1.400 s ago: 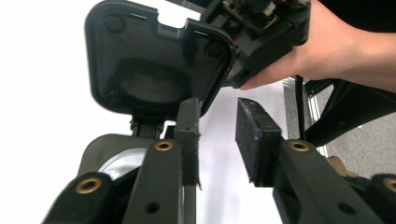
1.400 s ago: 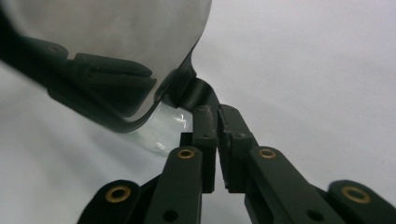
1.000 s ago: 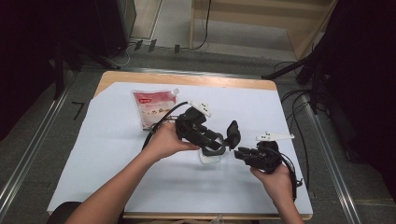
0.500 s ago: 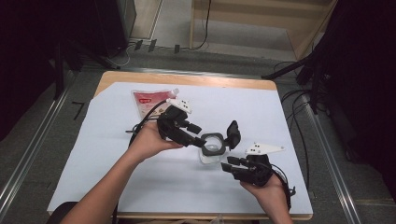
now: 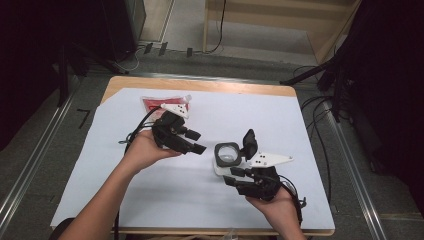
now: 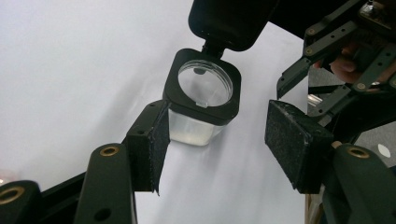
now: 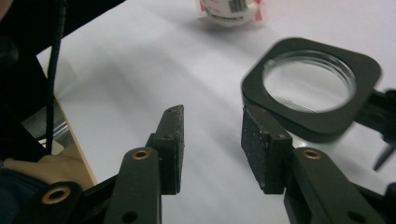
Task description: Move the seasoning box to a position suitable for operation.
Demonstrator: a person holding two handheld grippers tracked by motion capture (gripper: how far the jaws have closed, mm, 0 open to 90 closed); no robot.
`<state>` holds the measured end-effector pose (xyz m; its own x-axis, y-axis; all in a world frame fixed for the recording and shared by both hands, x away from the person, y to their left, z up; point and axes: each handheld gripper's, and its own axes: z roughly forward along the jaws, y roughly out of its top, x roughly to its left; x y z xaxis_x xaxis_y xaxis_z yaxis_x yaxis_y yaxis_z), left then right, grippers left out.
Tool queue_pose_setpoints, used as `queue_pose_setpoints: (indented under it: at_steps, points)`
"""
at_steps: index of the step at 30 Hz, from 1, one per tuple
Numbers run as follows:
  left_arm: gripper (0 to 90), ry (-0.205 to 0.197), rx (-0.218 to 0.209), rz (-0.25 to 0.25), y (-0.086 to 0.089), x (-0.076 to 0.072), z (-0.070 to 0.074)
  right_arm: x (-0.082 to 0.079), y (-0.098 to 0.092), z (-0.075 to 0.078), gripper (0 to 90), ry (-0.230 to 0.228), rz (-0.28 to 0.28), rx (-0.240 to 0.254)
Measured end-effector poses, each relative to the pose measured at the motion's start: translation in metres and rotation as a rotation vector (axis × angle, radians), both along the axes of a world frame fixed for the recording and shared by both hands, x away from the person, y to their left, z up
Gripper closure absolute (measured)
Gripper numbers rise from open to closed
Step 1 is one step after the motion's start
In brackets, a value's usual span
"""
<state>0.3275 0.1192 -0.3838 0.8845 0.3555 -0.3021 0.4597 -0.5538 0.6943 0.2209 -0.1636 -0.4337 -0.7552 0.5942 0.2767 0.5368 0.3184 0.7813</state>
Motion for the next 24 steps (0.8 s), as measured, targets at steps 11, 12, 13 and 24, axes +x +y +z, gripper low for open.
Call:
queue_pose_setpoints:
  at_steps: [11, 12, 13, 24]
  points:
    - [43.2, -0.011, -0.018, 0.076, 0.034, 0.001, 0.006, 0.022, 0.029, 0.005, 55.5, 0.011, 0.042, -0.029]
    - [43.3, -0.01, -0.014, 0.083, 0.037, 0.0, 0.006, 0.023, 0.03, 0.006, 54.7, 0.012, 0.042, -0.031]
    - [43.4, -0.017, -0.011, 0.093, 0.039, -0.001, 0.006, 0.025, 0.032, 0.006, 54.7, 0.003, 0.044, -0.032]
    - [43.5, -0.022, -0.011, 0.118, 0.059, -0.004, 0.007, 0.038, 0.056, 0.003, 55.3, -0.008, 0.096, -0.07]
